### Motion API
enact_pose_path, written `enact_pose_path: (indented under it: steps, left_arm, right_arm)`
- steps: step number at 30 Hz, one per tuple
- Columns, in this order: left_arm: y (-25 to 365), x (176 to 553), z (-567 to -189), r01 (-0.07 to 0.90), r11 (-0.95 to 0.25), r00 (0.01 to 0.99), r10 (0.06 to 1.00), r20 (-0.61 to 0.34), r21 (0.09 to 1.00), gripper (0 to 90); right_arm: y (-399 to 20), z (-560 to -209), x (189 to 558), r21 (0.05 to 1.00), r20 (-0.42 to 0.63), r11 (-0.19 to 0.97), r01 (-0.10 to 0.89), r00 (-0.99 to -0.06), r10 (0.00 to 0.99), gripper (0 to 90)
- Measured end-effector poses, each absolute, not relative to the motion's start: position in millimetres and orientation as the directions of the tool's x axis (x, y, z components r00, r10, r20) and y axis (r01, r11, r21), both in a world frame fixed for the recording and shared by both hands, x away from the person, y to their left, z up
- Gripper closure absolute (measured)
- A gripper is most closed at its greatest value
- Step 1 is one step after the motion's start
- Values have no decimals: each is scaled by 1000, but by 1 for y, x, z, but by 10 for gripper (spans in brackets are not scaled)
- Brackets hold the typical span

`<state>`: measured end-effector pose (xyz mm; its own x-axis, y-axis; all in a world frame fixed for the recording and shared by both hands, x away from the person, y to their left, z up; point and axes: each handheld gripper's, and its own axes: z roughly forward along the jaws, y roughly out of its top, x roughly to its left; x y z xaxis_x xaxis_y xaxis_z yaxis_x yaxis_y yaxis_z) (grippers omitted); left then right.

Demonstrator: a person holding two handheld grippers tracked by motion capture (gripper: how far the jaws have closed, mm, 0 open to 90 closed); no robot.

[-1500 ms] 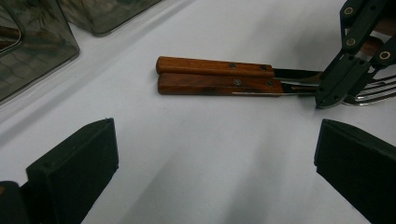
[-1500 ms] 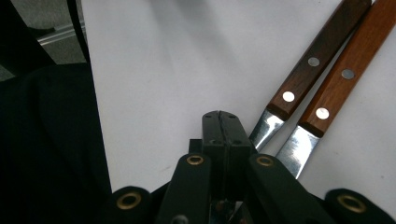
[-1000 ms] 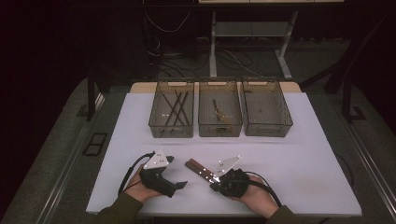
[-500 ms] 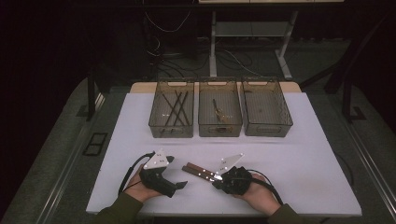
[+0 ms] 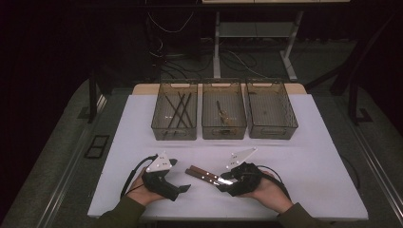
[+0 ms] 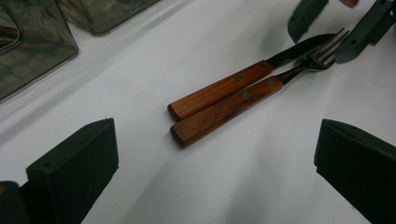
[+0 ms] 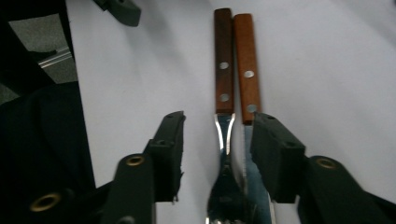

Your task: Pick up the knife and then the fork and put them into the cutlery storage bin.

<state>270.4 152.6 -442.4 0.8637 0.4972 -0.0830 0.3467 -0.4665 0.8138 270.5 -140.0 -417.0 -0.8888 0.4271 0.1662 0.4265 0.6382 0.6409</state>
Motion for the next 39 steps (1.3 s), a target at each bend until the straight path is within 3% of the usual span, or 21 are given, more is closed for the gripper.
enact_pose_path:
  steps: [2, 9, 16, 28, 39]
  left_arm:
    - [153, 271, -442, 344, -470, 866, 494, -81, 813, 0]
    - [152, 270, -443, 350, -460, 861, 501, -88, 816, 0]
    - [153, 270, -442, 343, -460, 864, 496, -84, 819, 0]
    - [152, 270, -443, 345, -460, 865, 495, -86, 819, 0]
    - [152, 270, -443, 349, -457, 863, 497, -91, 818, 0]
  right_arm:
    - [-140, -413, 275, 639, 154, 633, 437, -879, 451, 468]
    - [-131, -406, 294, 588, 130, 680, 438, -881, 455, 449]
    - [-108, -401, 309, 502, 75, 760, 412, -897, 437, 532]
    - [-83, -408, 319, 345, 80, 854, 389, -919, 386, 707]
    - [-72, -415, 320, 254, 57, 896, 364, -930, 362, 757]
